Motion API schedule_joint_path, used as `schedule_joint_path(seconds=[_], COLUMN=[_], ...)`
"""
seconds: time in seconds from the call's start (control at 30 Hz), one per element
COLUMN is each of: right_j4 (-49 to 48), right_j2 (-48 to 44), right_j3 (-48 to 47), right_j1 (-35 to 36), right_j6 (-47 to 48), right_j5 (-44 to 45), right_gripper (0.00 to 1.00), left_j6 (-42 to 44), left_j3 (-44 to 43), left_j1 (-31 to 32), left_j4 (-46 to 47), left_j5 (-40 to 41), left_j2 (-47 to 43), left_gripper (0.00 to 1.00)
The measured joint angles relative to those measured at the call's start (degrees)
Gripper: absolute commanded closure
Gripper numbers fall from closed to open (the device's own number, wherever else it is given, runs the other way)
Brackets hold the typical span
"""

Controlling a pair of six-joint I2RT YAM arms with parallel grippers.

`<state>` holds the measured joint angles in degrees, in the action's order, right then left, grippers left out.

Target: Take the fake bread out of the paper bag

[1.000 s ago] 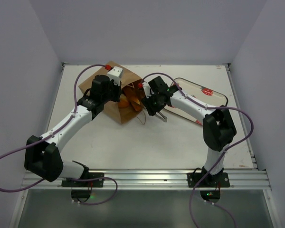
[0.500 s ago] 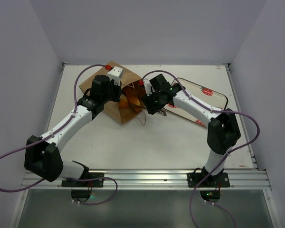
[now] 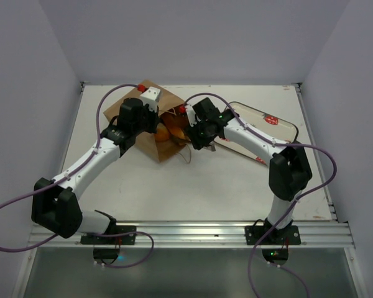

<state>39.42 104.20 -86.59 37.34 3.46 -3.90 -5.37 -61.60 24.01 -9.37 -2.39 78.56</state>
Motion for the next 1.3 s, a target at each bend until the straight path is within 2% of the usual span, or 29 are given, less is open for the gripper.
schedule_joint_path(seconds=[0.07,0.1,0.17,0.2,0.23,0.27,0.47,0.7,1.07,1.3], right_j4=[0.2,0.2,0.4,0.4,0.4,0.4,0.9,4.1,11.2,17.3], right_j2=[0.3,0.3,0.3,0.3,0.3,0.3,-3.0,-13.7,-20.5,-26.1], right_j3=[-0.2,-0.2,-0.2,-0.2,-0.2,-0.2,0.6,4.0,4.7,7.3], right_j1=[0.0,0.0,0.0,-0.1,-0.1,-0.2,-0.2,-1.1,-8.8,-12.0], right_j6=[-0.1,-0.2,-0.1,-0.1,0.1,0.2,1.5,4.1,12.6,18.3], right_j5=[0.2,0.4,0.8,1.1,1.4,1.4,0.3,-1.8,-7.7,-7.7], right_gripper=[0.64,0.73,0.82,0.93,0.99,1.0,1.0,1.0,1.0,1.0], left_j6=[0.0,0.0,0.0,0.0,0.0,0.0,-0.1,-2.6,-8.0,-10.6], left_j3=[0.0,0.1,0.2,0.2,0.3,0.3,0.3,-1.4,-6.8,-11.0], left_j1=[0.0,0.0,-0.1,-0.2,-0.2,-0.2,-0.5,-1.3,-3.8,-5.3], left_j4=[0.0,0.0,0.0,0.0,0.1,0.1,0.9,2.4,5.5,5.9], left_j5=[0.0,0.0,0.0,0.0,0.0,-0.1,-0.2,-0.2,0.3,1.0], left_j2=[-0.1,-0.2,-0.2,-0.2,-0.2,-0.2,-0.2,1.6,6.2,9.0], left_gripper=[1.0,1.0,1.0,1.0,1.0,1.0,1.0,1.0,1.0,1.0])
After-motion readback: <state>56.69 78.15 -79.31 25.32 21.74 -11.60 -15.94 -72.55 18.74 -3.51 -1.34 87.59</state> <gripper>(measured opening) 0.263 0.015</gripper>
